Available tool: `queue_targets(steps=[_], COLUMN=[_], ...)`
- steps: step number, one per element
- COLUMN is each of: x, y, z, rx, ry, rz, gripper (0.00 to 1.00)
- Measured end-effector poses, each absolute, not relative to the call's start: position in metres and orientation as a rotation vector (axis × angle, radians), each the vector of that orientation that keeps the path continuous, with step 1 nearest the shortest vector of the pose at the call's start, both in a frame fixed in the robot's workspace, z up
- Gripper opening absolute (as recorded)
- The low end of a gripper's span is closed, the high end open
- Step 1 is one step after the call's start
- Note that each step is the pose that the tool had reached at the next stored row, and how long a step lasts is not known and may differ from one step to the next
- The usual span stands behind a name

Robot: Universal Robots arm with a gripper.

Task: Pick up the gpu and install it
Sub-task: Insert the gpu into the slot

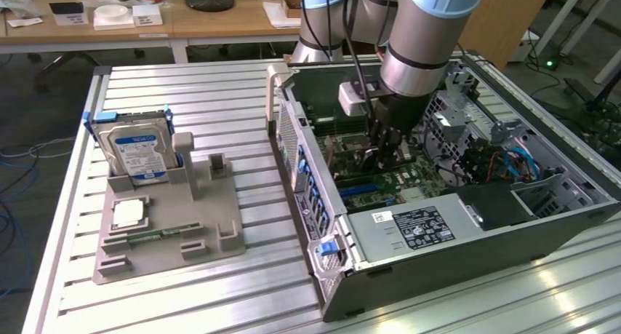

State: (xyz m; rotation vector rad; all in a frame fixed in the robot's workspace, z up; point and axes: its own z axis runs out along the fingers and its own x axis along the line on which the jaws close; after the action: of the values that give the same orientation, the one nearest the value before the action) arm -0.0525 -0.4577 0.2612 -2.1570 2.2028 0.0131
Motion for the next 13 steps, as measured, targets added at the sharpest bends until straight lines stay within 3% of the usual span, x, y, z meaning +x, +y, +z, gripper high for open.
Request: queue_targets(steps=[13], x=[-0.0549], y=[-0.4585], z=[0.2531], rx=[-2.157], ry=[2.203], rz=[0.013], gripper=[0.28])
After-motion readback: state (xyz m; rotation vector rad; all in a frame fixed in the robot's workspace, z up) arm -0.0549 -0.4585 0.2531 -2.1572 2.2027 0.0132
